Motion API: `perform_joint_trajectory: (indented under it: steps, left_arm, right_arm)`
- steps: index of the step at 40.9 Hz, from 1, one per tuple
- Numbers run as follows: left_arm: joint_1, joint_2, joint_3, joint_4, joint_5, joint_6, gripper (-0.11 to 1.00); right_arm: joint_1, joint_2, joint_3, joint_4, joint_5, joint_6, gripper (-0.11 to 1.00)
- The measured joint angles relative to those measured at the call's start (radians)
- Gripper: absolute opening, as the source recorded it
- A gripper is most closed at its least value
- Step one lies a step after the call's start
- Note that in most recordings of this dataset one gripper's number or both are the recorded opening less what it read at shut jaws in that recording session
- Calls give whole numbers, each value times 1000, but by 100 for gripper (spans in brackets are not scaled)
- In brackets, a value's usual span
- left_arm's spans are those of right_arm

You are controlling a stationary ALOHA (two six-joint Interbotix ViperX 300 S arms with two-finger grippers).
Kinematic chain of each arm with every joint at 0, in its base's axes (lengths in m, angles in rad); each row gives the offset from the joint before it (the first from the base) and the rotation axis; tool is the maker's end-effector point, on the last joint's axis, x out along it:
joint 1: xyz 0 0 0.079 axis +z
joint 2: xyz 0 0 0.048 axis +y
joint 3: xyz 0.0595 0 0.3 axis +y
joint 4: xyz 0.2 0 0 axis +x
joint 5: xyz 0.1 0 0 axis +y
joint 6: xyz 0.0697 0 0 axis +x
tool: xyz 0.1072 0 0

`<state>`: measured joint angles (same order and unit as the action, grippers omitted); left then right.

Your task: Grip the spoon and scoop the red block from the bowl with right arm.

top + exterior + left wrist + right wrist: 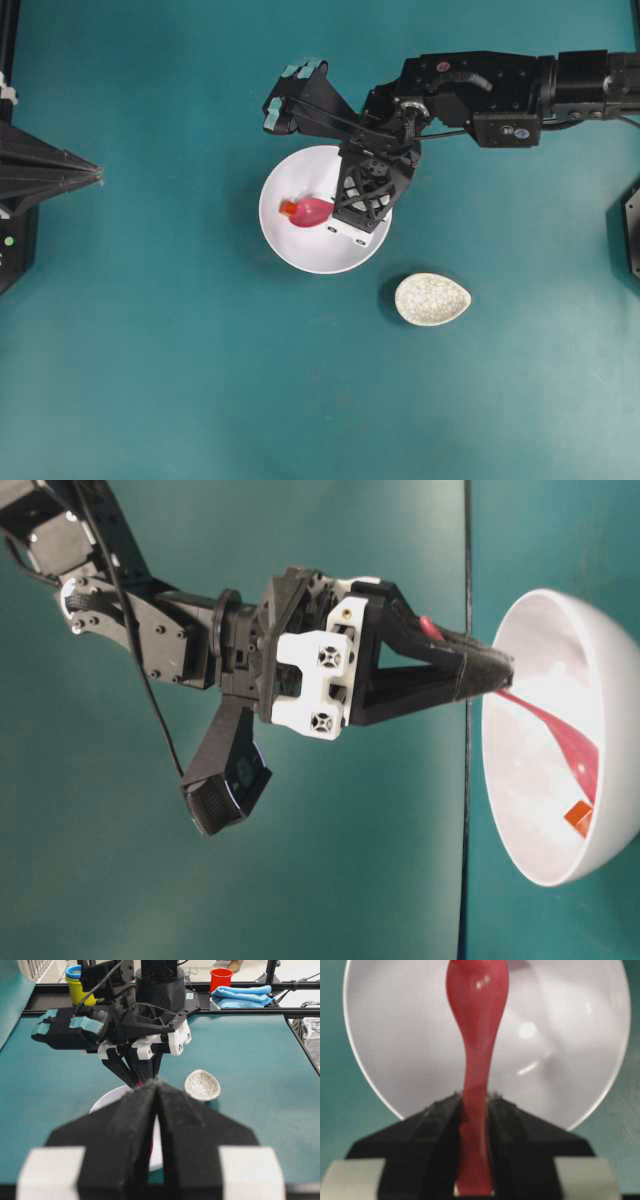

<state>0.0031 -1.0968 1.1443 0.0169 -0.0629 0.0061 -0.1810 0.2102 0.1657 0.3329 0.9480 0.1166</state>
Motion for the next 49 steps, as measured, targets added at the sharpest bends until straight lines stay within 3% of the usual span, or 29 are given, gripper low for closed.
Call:
perform_joint_trajectory:
  steps: [16, 25, 35, 49]
  left_arm:
    - [0, 0, 0, 0, 2, 0, 0]
    - [0, 2, 0, 0, 2, 0, 0]
    - [0, 0, 0, 0, 0, 0, 0]
    - [0, 2, 0, 0, 2, -12, 0]
  right_arm:
    - [2, 0, 3, -5, -91, 2, 21]
    - [5, -23, 55, -5, -158, 9, 21]
    - [29, -98, 175, -5, -302, 20, 21]
    - [55, -281, 449, -5, -606, 23, 21]
